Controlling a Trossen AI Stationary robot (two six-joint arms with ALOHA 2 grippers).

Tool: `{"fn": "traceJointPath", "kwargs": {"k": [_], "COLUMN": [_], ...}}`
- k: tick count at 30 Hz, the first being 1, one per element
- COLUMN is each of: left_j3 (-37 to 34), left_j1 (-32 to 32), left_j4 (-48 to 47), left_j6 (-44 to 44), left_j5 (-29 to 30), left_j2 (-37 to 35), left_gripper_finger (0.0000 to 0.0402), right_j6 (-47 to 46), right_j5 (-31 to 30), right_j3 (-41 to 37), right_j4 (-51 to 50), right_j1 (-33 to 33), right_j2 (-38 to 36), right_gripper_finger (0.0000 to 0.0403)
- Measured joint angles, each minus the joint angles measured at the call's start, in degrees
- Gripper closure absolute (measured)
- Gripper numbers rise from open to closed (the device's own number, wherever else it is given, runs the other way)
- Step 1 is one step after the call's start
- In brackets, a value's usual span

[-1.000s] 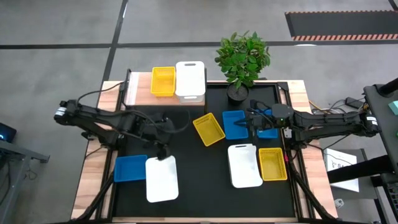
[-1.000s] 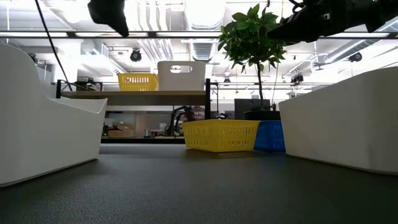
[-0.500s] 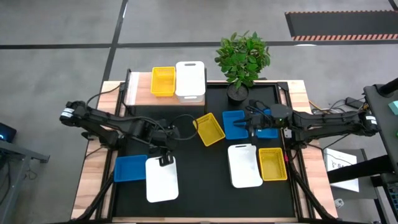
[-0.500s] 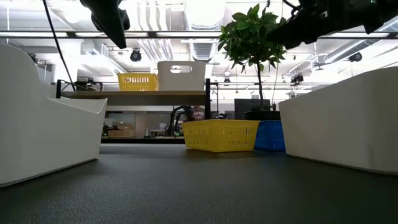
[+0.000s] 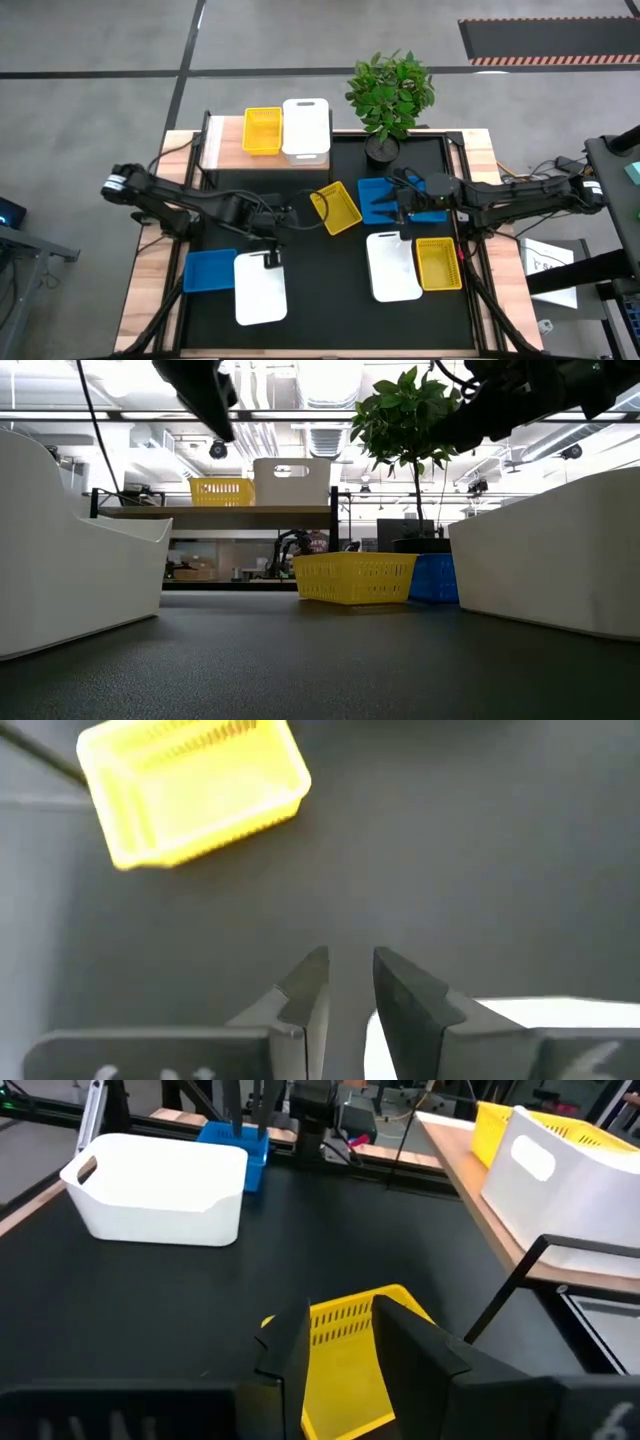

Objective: Stack baskets on shelf by color
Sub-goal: Put the bottom left blue bin on the shelf

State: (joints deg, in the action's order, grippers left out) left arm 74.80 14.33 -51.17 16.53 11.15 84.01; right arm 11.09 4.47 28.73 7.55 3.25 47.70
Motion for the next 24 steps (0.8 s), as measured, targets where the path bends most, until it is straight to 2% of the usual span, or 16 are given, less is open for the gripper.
{"fn": "traceJointPath", "kwargs": {"k": [9,12,15,18,24], "left_j3": [0.11,0.12,0.12,0.65,4.62], "left_j1": [0.0,0.16,0.56,1.38,7.53], "left_j4": [8.81,8.74,4.3,-1.51,-20.3], "left_j6": [-2.97,-1.69,3.57,12.56,28.9], "left_j5": [0.03,-0.37,-4.55,-8.91,-18.71], "left_j2": [2.31,3.06,2.61,1.34,1.02], "left_gripper_finger": [0.0336,0.0336,0.0336,0.0336,0.0336], "right_j6": [-0.66,-1.62,-2.16,-2.1,-2.4], "right_j5": [0.0,0.0,0.02,0.01,0.0], "right_j3": [0.0,0.0,-0.02,-0.02,-0.02], "right_j4": [-0.56,-2.26,-4.24,-4.32,-4.2], "right_j1": [0.0,-0.35,-1.33,-1.96,-2.01], "right_j2": [-0.12,-0.21,-0.26,-0.03,0.09], "right_gripper_finger": [0.0308,0.0309,0.031,0.031,0.031]}}
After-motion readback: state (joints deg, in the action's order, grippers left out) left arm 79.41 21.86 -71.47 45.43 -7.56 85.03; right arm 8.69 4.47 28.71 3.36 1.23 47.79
